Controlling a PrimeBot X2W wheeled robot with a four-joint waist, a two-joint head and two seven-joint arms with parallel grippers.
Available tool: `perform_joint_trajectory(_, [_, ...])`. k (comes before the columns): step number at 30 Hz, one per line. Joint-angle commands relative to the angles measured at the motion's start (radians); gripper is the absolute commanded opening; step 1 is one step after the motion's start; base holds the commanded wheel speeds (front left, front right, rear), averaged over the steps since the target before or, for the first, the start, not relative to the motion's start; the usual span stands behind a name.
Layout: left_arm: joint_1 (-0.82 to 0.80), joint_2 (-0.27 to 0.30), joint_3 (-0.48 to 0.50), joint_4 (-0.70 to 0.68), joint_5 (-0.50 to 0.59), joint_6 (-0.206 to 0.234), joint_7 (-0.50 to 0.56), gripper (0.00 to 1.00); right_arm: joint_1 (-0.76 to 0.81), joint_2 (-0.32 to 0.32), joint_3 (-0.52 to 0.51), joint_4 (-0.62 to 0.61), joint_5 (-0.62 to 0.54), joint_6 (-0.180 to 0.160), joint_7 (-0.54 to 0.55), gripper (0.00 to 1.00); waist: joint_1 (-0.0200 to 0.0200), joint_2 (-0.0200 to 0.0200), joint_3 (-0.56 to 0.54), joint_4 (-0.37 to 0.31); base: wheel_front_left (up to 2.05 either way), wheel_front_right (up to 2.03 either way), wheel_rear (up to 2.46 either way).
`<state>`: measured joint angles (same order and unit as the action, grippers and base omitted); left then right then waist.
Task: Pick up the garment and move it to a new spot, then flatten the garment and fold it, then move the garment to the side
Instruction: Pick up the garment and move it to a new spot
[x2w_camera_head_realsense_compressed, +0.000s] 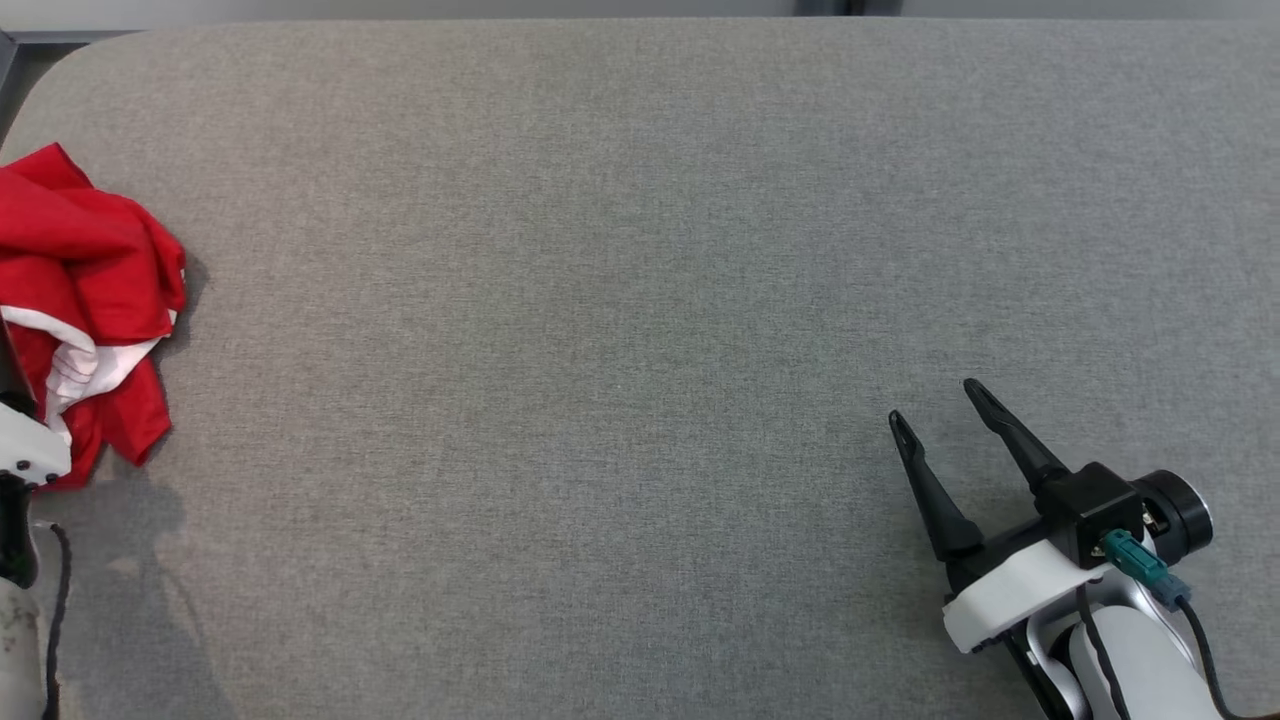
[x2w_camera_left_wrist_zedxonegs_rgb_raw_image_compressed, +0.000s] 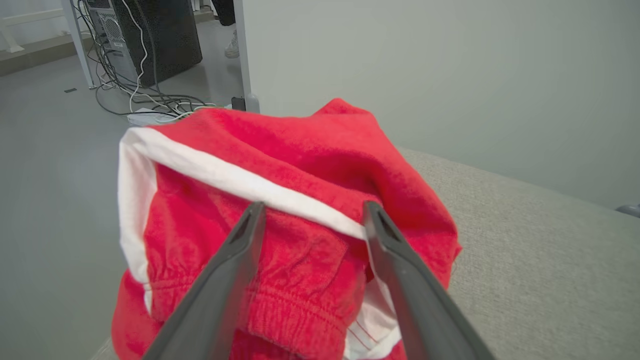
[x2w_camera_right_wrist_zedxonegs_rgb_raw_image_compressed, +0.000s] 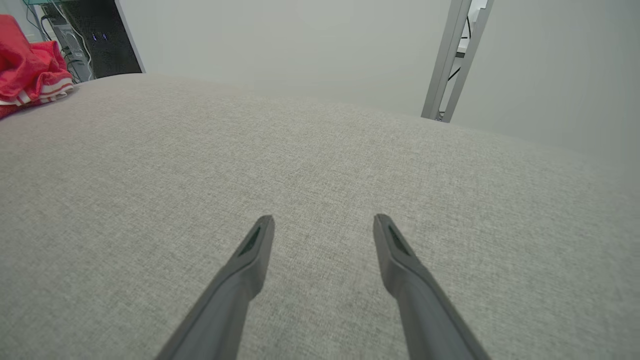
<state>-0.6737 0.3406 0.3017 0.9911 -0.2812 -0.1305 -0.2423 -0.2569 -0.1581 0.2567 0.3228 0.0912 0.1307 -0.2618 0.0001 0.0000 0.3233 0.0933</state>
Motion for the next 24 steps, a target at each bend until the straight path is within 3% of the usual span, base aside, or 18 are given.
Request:
perform_joint_trajectory(1, [-0.025,0.018,-0.002,0.017,-0.017,0.000,0.006,1.00,-0.005,-0.002,-0.004,-0.005,-0.004,0.000,-0.005,1.00,-0.0001,0.0000,0.007,-0.014,0.00,0.00,0.00])
perform_joint_trajectory(8, [-0.095,0.056,0.043,0.101,-0.098,0.000,0.033,1.00,-0.020,0.006,-0.004,-0.004,0.001,0.000,-0.005,1.00,-0.0001,0.0000,0.030,-0.058,0.00,0.00,0.00])
perform_joint_trajectory(9, [-0.103,0.058,0.042,0.111,-0.103,0.000,0.032,0.84,-0.021,0.007,-0.006,-0.002,0.004,0.000,-0.005,1.00,-0.0001,0.0000,0.033,-0.063,0.00,0.00,0.00])
perform_joint_trajectory(10, [-0.112,0.065,0.046,0.118,-0.111,0.000,0.028,0.13,-0.022,0.008,-0.007,-0.001,0.004,0.000,-0.005,1.00,-0.0001,0.0000,0.034,-0.070,0.00,0.00,0.00])
perform_joint_trajectory(11, [-0.119,0.074,0.045,0.127,-0.111,0.000,0.027,0.00,-0.022,0.011,-0.009,-0.001,0.004,0.000,-0.005,1.00,-0.0001,0.0000,0.034,-0.075,0.00,0.00,0.00])
perform_joint_trajectory(17, [-0.157,0.082,-0.015,0.116,-0.101,0.000,0.002,0.00,-0.023,0.034,-0.031,-0.001,0.011,0.000,-0.005,1.00,-0.0001,0.0000,0.018,-0.098,0.00,0.00,0.00])
perform_joint_trajectory(24, [-0.184,0.049,-0.171,0.020,-0.134,0.000,-0.012,0.00,-0.004,0.064,-0.045,0.013,0.019,0.000,-0.005,1.00,-0.0001,0.0000,-0.023,-0.110,0.00,0.00,0.00])
